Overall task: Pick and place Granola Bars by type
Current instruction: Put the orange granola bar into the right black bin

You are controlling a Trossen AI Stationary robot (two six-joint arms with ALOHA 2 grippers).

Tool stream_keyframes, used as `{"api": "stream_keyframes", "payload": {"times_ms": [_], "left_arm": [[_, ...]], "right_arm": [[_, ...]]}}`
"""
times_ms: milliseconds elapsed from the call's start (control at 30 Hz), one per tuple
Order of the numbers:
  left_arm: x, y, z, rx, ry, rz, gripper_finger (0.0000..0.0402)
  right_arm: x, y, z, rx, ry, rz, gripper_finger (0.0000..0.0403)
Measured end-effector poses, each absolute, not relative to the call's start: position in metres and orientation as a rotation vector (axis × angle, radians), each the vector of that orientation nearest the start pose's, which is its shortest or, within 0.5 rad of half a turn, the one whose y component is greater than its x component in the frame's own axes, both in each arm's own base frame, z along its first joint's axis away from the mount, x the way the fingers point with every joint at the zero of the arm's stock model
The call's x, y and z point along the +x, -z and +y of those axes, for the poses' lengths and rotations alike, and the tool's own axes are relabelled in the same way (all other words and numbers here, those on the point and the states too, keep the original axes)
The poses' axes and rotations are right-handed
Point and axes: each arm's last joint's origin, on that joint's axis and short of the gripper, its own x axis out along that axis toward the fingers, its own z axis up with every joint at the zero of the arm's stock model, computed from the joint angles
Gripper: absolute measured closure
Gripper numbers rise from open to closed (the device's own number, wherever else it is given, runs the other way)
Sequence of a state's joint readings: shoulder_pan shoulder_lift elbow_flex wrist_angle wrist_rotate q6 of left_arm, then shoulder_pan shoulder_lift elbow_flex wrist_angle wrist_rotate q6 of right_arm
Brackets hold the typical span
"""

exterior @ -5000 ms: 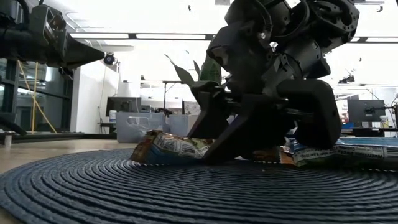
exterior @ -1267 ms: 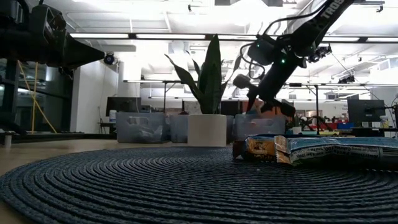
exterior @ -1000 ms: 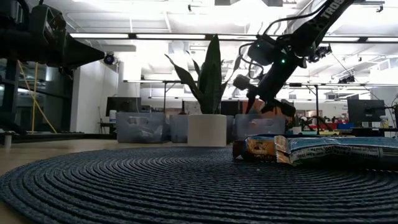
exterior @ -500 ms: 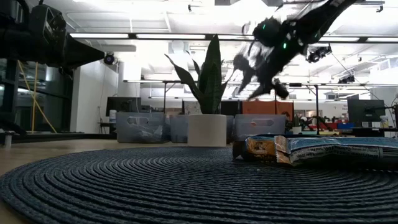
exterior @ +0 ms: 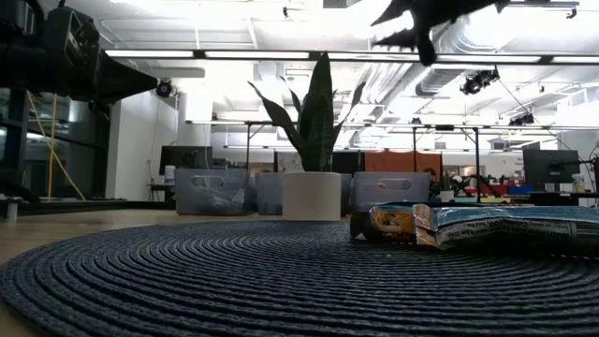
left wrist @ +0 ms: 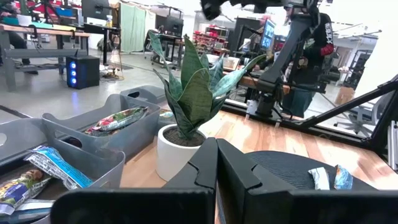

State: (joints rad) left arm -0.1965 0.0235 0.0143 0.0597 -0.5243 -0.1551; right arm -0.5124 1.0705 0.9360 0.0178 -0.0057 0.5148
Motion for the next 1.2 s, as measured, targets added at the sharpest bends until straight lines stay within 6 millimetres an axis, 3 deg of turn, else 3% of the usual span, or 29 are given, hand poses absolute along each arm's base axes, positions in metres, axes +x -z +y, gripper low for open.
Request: {"api": "stream_keyframes", "payload": {"times_ms": [167,400,933,1200], "left_arm": [[0.095,-0.172,-0.004,-0.172,-0.324,-0.073,0.0400],[0.095,-0.172,-0.004,-0.171,-0.324,-0.073,0.0400],[0.095,-0.172,-0.004,-0.171,-0.323,-0.072,0.0400],[0.095,-0.172,-0.004,-0.171,-0.323,-0.072,0.0400]], "right_arm": [[0.205,-0.360,-0.081,0.533,0.322,0.022,0.0249],[0.211,-0.356,-0.036,0.542,0.181,0.126,0.0249],[0.218,-0.345,0.052,0.524,0.080,0.248,0.0249],[0.246,-0.365,0.083,0.430,0.086,0.437,0.0249]]}}
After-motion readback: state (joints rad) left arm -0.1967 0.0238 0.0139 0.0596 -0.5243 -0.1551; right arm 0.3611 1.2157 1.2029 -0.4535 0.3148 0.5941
